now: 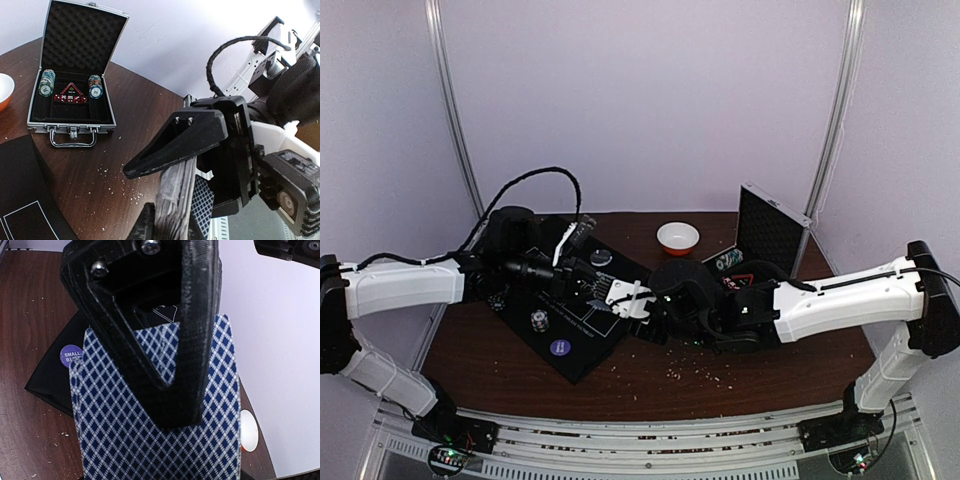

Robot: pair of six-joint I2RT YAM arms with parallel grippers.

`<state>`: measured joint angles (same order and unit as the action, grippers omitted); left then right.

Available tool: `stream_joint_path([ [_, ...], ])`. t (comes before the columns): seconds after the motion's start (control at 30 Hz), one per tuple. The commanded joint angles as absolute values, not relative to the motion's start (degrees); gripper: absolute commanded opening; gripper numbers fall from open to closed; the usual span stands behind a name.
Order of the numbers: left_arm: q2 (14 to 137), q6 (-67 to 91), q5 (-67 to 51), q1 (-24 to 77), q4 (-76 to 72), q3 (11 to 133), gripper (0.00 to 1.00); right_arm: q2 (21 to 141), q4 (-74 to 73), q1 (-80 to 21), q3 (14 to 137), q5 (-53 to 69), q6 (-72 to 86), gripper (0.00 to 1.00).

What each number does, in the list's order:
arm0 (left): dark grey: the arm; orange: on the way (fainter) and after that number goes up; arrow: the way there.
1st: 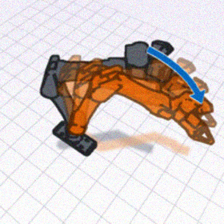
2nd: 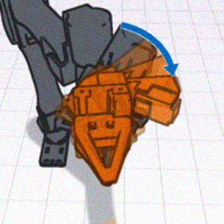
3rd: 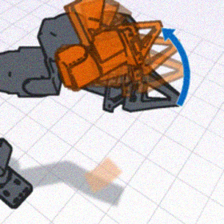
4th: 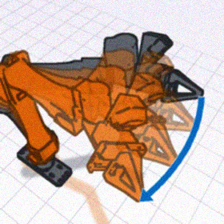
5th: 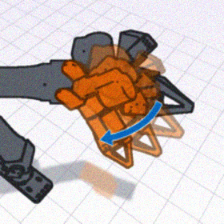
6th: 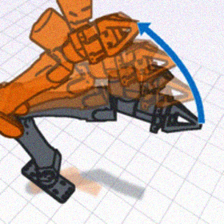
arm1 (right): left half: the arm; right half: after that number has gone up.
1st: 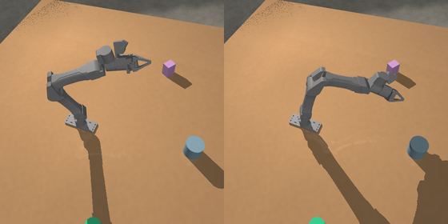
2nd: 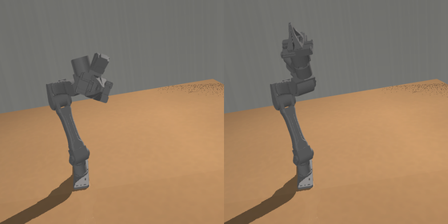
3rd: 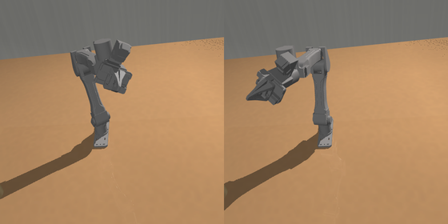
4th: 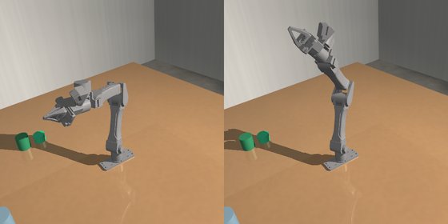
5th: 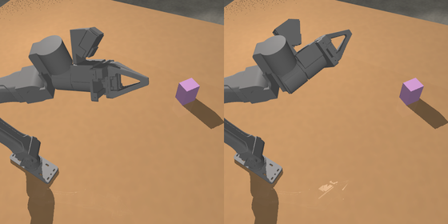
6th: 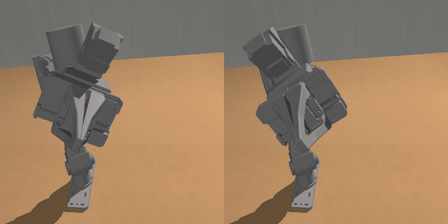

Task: Distribute texas hold em gaming equipment
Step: Pass from the left arm to the right

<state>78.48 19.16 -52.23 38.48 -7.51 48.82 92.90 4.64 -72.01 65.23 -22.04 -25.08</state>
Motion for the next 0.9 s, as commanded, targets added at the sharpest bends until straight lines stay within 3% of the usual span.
stream_joint_path([
  [0.0, 80.1, 19.06, -51.04, 38.8, -6.92, 50.79, 0.17, 91.89, 6.98, -72.02, 66.7, -23.0, -24.76, 0.5],
  [0.2, 81.56, 18.2, -48.27, 38.95, -4.07, 52.38, 0.24, 92.19, 7.04, -71.96, 67.17, -22.98, -25.25, 0.5],
  [0.87, 82.31, 11.95, -47.03, 38.92, 5.03, 59.97, 0.71, 90.78, 6.67, -71.3, 64.99, -22.55, -23.24, 0.5],
])
